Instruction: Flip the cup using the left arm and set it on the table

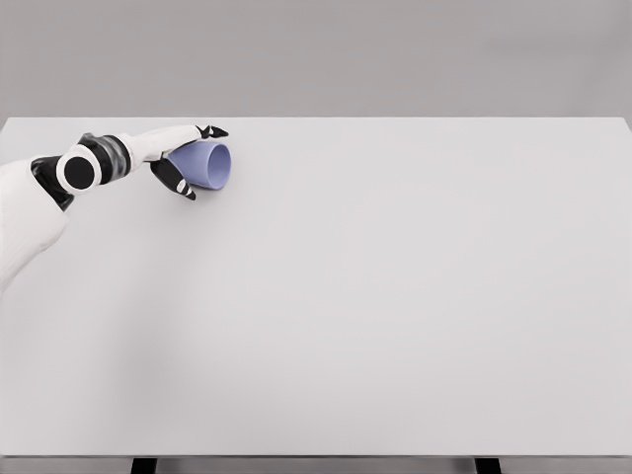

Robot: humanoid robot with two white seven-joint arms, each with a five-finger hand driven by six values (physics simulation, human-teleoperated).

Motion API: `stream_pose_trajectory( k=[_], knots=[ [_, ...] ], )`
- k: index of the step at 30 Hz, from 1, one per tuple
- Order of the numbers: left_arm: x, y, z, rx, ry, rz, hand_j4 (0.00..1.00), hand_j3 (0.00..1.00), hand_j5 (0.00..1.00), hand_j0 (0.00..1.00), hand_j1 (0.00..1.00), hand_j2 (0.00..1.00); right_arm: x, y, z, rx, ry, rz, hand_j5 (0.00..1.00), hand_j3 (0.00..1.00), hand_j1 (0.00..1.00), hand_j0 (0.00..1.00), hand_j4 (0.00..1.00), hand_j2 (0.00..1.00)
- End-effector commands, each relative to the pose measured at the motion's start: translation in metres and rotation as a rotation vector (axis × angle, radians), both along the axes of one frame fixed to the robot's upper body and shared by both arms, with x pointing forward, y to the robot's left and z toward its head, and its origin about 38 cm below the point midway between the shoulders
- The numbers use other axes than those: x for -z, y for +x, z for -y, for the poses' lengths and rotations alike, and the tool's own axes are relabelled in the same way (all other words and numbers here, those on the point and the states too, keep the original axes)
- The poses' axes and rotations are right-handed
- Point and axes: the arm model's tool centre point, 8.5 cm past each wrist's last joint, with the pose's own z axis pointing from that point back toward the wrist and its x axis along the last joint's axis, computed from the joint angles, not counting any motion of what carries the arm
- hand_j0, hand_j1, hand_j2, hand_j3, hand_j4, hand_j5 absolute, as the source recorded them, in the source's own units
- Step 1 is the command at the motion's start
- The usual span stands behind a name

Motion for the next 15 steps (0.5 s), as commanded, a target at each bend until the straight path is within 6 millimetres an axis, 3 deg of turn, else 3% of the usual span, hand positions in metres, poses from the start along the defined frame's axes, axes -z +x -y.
stream_pose_trajectory(
  k=[1,8,15],
  knots=[
    [-0.0003,0.0002,0.0007,0.0,-0.003,0.001,0.9,0.9,0.9,0.9,0.9,0.9,0.0,-0.0001,0.0,0.0,0.0,0.0,1.0,1.0,1.0,1.0,1.0,1.0],
    [0.0014,0.0004,0.0036,-0.003,0.0,-0.005,0.79,0.79,0.79,0.79,0.79,0.79,0.0,-0.0001,0.0001,0.0,-0.001,0.0,1.0,1.0,1.0,1.0,1.0,1.0],
    [-0.0001,0.0007,0.0039,-0.003,-0.01,-0.003,0.79,0.79,0.79,0.79,0.79,0.79,0.0,-0.0001,0.0,0.0,0.0,0.0,1.0,1.0,1.0,1.0,1.0,1.0]
  ],
)
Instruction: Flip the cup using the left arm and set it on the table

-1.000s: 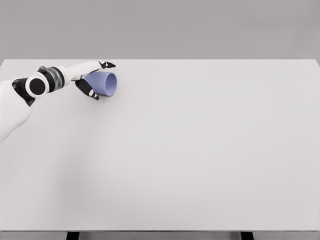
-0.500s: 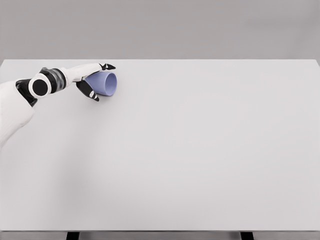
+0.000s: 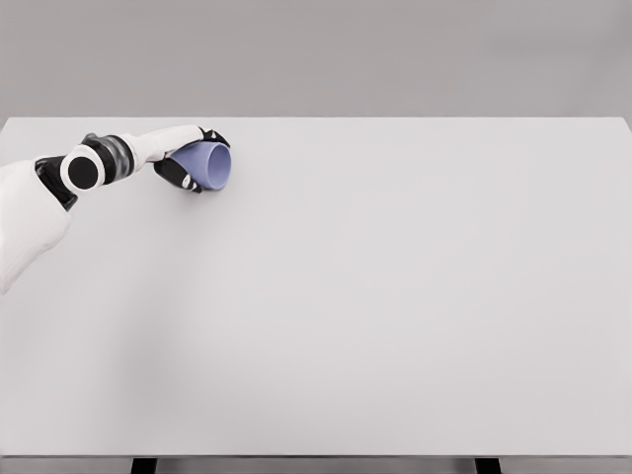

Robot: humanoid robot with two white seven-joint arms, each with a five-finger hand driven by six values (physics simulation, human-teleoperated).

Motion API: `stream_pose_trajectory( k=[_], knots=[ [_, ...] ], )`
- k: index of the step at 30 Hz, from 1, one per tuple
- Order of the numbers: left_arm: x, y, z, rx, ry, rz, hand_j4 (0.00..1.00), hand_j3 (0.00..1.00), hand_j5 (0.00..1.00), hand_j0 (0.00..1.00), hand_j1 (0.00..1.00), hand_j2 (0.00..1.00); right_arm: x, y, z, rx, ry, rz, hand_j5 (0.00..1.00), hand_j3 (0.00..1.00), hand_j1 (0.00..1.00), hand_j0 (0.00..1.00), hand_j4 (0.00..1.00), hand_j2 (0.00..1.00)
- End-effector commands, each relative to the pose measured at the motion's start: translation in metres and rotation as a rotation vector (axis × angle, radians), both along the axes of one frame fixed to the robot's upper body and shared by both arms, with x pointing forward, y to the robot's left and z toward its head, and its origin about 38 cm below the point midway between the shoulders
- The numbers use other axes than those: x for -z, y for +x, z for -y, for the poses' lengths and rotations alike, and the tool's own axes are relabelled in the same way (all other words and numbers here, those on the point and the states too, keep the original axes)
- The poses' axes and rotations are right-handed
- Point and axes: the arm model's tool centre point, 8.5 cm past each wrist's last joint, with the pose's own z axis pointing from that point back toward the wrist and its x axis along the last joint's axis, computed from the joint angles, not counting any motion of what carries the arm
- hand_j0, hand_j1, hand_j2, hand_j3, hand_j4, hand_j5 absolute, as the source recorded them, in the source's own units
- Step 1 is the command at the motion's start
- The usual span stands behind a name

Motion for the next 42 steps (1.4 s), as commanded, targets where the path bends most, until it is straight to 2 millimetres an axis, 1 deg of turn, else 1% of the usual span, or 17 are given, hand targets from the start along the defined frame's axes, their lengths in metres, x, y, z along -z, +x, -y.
stream_pose_trajectory(
  k=[1,8,10,14,19,26,28,34,35,37,38,42],
  knots=[
    [-0.001,0.0,0.0,-0.002,-0.01,0.0,0.79,0.79,0.79,0.79,0.79,0.79,0.0,0.0,0.0,0.0,0.0,0.0,1.0,1.0,1.0,1.0,1.0,1.0],
    [-0.019,0.004,-0.005,-0.024,-0.088,0.045,0.81,0.81,0.81,0.81,0.81,0.81,0.0,0.0,0.0,0.0,0.0,0.0,1.0,1.0,1.0,1.0,1.0,1.0],
    [-0.03,0.004,-0.001,-0.017,-0.146,0.063,0.82,0.82,0.82,0.82,0.82,0.82,0.0,0.0,0.0,0.0,0.0,0.0,1.0,1.0,1.0,1.0,1.0,1.0],
    [-0.041,0.002,0.006,0.003,-0.281,0.072,0.84,0.84,0.84,0.84,0.84,0.84,0.0,0.0,0.0,0.0,-0.001,0.0,1.0,1.0,1.0,1.0,1.0,1.0],
    [-0.036,-0.002,0.002,-0.027,-0.371,0.064,0.84,0.84,0.84,0.84,0.84,0.84,0.0,0.0,0.0,0.0,-0.001,0.0,1.0,1.0,1.0,1.0,1.0,1.0],
    [-0.032,-0.005,0.004,-0.042,-0.476,0.034,0.84,0.84,0.84,0.84,0.84,0.84,0.0,0.0,0.0,0.0,0.0,0.0,1.0,1.0,1.0,1.0,1.0,1.0],
    [-0.028,-0.006,0.003,-0.05,-0.49,0.028,0.84,0.84,0.84,0.84,0.84,0.84,0.0,0.0,0.0,0.0,0.0,0.0,1.0,1.0,1.0,1.0,1.0,1.0],
    [-0.027,-0.006,0.005,-0.049,-0.495,0.025,0.84,0.84,0.84,0.84,0.84,0.84,0.0,0.0,0.0,0.0,0.0,0.0,1.0,1.0,1.0,1.0,1.0,1.0],
    [-0.027,-0.006,0.005,-0.049,-0.495,0.025,0.85,0.85,0.85,0.85,0.85,0.85,0.0,0.0,0.0,0.0,0.0,0.0,1.0,1.0,1.0,1.0,1.0,1.0],
    [-0.027,-0.006,0.005,-0.05,-0.494,0.024,0.96,0.96,0.96,0.96,0.96,0.96,0.0,0.0,0.0,0.0,-0.001,0.0,1.0,1.0,1.0,1.0,1.0,1.0],
    [-0.027,-0.006,0.005,-0.05,-0.493,0.024,0.99,0.99,0.99,0.99,0.99,0.99,0.0,0.0,0.0,0.0,0.0,0.0,1.0,1.0,1.0,1.0,1.0,1.0],
    [-0.025,-0.007,0.005,-0.049,-0.487,0.024,1.0,1.0,1.0,1.0,1.0,1.0,0.0,0.0,0.0,0.0,0.0,0.0,1.0,1.0,1.0,1.0,1.0,1.0]
  ],
)
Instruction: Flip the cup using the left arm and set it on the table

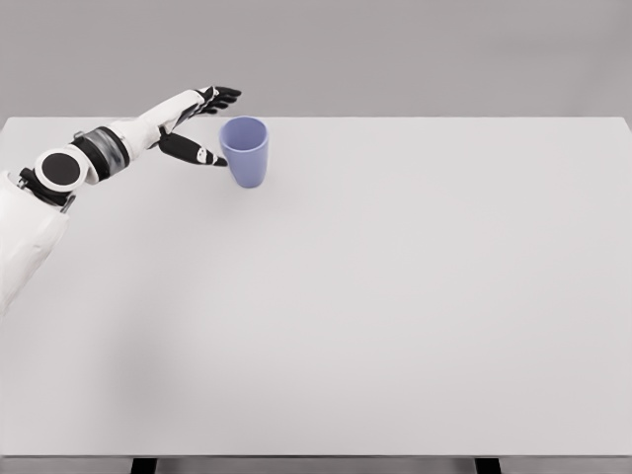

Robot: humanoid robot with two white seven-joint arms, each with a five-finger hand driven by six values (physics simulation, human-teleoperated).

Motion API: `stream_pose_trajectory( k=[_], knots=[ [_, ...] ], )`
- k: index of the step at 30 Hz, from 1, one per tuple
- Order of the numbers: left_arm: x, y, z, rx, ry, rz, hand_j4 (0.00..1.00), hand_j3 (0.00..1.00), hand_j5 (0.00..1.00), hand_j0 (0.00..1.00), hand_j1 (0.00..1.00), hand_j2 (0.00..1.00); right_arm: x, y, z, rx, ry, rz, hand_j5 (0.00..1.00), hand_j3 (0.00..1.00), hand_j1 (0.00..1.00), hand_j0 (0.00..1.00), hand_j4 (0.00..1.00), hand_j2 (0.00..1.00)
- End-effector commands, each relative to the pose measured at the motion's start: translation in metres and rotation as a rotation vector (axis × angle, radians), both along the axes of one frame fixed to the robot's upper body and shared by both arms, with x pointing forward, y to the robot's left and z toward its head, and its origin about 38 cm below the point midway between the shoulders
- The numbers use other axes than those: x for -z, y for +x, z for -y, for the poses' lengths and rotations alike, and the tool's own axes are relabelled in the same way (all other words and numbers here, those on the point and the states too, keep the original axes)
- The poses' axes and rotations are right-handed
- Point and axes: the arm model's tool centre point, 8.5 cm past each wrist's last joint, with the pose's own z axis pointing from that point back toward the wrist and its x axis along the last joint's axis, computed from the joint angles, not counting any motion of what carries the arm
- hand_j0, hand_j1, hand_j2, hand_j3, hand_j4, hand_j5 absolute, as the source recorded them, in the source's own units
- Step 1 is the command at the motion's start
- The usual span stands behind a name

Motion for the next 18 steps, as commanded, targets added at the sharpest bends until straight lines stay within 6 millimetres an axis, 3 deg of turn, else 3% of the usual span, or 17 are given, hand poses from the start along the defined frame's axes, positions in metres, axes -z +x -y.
stream_pose_trajectory(
  k=[1,13,18],
  knots=[
    [0.0,0.0,0.0,0.0,-0.001,0.0,1.0,1.0,1.0,1.0,1.0,1.0,0.0,0.0,0.0,0.0,0.001,0.0,1.0,1.0,1.0,1.0,1.0,1.0],
    [0.001,-0.002,-0.007,-0.005,0.012,0.0,1.0,1.0,1.0,1.0,1.0,1.0,0.0,0.0,0.0,0.0,0.001,0.0,1.0,1.0,1.0,1.0,1.0,1.0],
    [-0.021,-0.007,-0.03,-0.01,0.054,0.048,1.0,1.0,1.0,1.0,1.0,1.0,0.0,0.0,0.0,0.0,0.001,0.0,1.0,1.0,1.0,1.0,1.0,1.0]
  ],
)
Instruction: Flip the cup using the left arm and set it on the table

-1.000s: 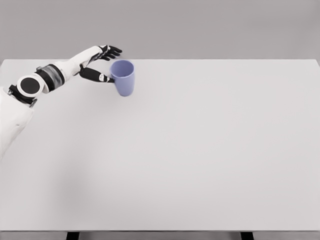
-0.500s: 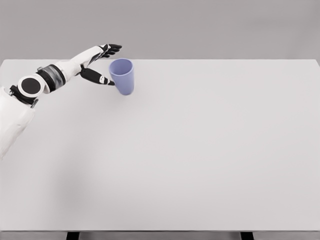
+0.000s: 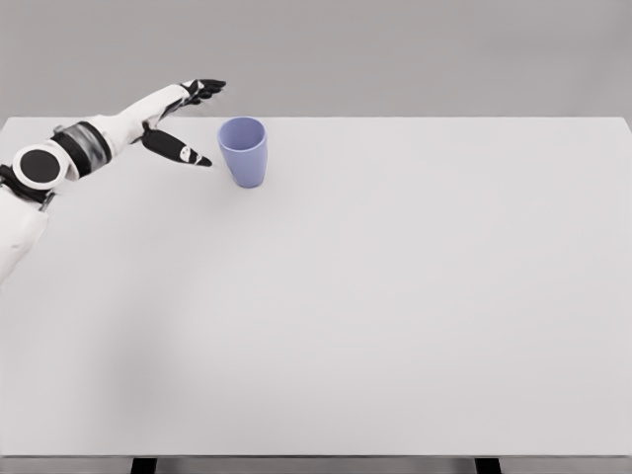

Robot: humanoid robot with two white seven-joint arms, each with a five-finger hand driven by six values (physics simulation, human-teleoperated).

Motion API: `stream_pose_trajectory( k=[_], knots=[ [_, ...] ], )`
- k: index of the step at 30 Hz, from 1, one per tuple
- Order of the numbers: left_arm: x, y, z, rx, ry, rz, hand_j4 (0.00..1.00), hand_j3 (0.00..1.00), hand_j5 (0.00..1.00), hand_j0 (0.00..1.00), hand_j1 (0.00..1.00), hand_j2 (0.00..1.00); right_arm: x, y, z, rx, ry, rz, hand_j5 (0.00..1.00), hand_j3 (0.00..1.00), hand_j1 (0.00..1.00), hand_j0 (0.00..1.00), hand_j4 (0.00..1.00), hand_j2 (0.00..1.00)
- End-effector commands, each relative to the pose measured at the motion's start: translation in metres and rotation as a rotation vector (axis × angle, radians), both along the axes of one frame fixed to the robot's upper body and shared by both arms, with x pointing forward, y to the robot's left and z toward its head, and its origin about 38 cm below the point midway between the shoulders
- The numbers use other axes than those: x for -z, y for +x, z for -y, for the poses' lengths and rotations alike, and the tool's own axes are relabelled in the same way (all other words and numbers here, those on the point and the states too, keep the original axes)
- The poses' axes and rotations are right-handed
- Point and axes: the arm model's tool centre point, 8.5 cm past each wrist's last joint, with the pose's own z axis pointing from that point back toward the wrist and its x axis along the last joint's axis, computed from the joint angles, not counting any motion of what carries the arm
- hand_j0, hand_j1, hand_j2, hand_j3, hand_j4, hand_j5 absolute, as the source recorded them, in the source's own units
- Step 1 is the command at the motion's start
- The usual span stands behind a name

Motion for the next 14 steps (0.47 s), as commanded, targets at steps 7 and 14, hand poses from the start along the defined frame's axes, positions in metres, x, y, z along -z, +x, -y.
stream_pose_trajectory(
  k=[7,14],
  knots=[
    [-0.028,-0.018,-0.049,-0.031,0.083,0.048,1.0,1.0,1.0,1.0,1.0,1.0,0.0,0.0,0.0,0.0,-0.001,0.0,1.0,1.0,1.0,1.0,1.0,1.0],
    [-0.035,-0.034,-0.083,-0.069,0.121,0.057,1.0,1.0,1.0,1.0,1.0,1.0,0.0,0.0,0.0,0.0,0.0,0.0,1.0,1.0,1.0,1.0,1.0,1.0]
  ],
)
